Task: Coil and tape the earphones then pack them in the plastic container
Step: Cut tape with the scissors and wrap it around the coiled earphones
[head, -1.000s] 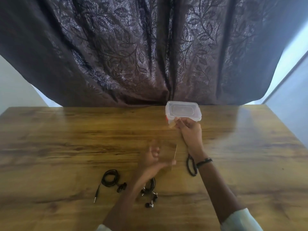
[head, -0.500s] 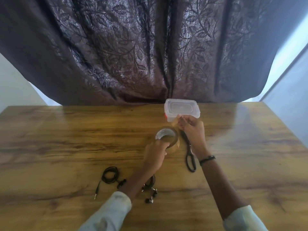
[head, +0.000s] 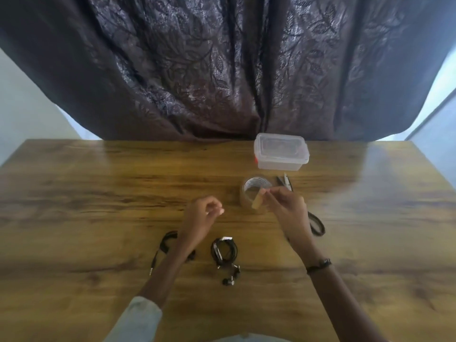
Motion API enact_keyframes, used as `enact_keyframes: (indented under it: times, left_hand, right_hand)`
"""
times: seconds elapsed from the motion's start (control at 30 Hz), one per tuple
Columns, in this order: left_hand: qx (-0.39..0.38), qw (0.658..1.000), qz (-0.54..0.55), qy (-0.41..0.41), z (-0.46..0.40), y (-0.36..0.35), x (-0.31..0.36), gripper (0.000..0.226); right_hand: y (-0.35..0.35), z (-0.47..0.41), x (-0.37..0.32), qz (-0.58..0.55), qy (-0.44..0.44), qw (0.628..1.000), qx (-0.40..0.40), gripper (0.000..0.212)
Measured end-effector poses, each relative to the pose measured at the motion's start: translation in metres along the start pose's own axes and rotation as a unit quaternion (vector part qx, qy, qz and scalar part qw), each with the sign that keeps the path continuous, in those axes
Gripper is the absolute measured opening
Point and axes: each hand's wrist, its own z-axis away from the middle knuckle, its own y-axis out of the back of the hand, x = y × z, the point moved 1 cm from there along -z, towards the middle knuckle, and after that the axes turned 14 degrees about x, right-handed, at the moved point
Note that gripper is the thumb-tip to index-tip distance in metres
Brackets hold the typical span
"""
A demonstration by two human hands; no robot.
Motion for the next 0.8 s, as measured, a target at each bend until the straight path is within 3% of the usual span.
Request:
enact_keyframes:
  times: [0.17, 0.33, 0.5, 0.8]
  left_hand:
    - [-0.102, 0.991, -0.028, 0.080, 0.028, 0.013, -0.022, 0.023]
    - [-0.138, 0.984, -0.085, 0.069, 0.038, 0.002, -0.019, 0.047]
    - [-0.144, 0.969, -0.195, -0.056, 0.035, -0.006, -0.008, 0.029]
    - [-0.194, 0.916, -0.188, -0.295, 0.035, -0.010, -0.005, 0.029]
  right_hand:
    - [-0.014, 0.023, 0.015, 0.039, 0.001, 0.999, -0.028, 0.017]
    - [-0.020, 0.029, 0.015, 0.028, 0.008, 0.999, -0.035, 0.017]
    - [-0.018, 0.028, 0.014, 0.026, -0.007, 0.999, -0.024, 0.016]
    - [-0.018, 0.029, 0.013, 0.029, -0.001, 0.999, -0.030, 0.013]
